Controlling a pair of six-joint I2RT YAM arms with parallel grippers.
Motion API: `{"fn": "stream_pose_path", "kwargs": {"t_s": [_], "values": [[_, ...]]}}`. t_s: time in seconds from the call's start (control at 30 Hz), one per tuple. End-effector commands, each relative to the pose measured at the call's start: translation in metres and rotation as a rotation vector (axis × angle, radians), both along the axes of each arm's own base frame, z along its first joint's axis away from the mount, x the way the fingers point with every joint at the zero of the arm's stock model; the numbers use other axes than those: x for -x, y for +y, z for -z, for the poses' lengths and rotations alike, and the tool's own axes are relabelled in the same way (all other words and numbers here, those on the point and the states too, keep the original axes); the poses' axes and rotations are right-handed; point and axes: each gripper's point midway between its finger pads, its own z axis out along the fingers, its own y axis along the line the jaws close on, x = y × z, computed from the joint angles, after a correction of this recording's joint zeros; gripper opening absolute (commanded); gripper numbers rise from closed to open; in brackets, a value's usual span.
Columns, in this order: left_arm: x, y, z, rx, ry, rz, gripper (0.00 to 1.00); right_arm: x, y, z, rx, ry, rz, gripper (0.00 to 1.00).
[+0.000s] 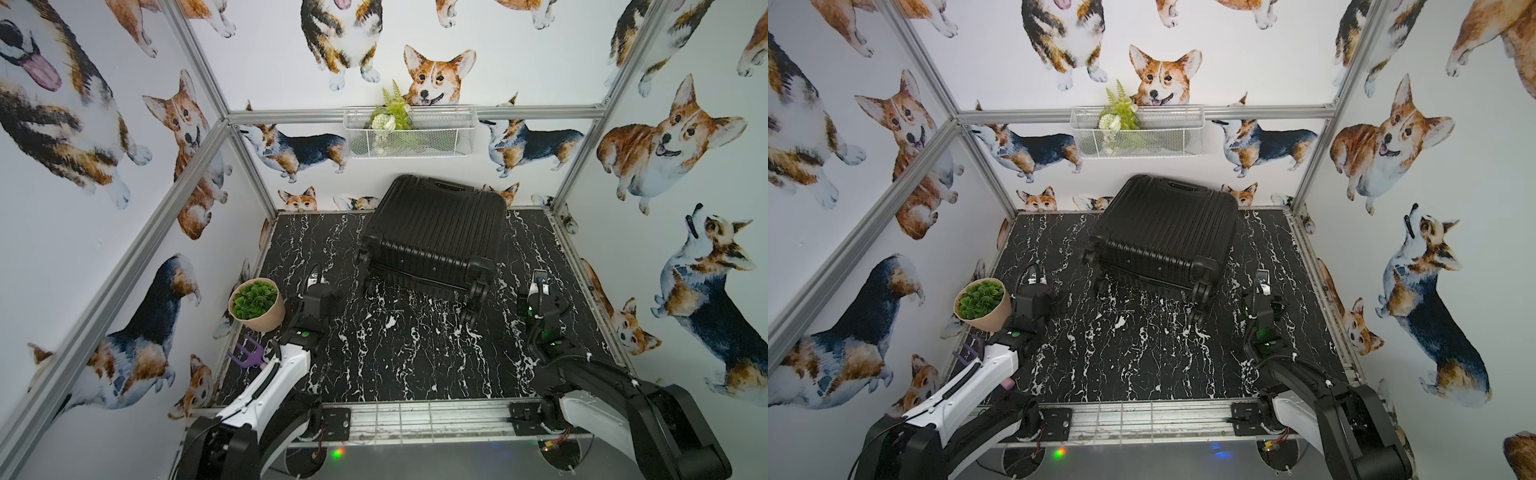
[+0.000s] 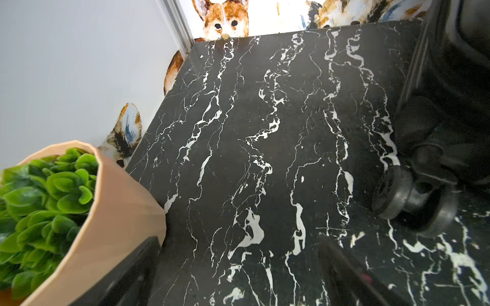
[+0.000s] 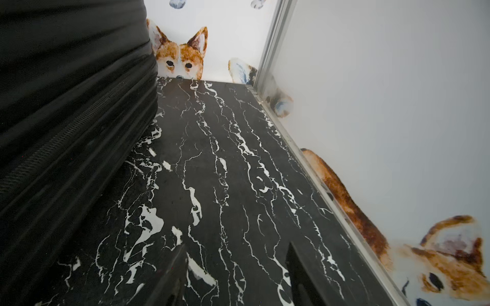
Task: Close the suitcase zippers
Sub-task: Reset both arms
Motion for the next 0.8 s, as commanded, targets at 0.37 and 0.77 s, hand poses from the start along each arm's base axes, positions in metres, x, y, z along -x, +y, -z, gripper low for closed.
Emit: {"fn": "stream_pose_path", "kwargs": {"t_s": [0.37, 0.77], "values": [[-0.055, -0.015, 0.004, 0.035, -0.210, 0.184, 0.97, -0.048, 0.001, 0.003, -0.089, -0.109, -0.083, 0.75], [-0.081, -0.016, 0.031, 0.084, -0.204, 0.195, 1.00, -0.062, -0.011, 0.025, -0.223, -0.026, -0.105, 1.00]]}}
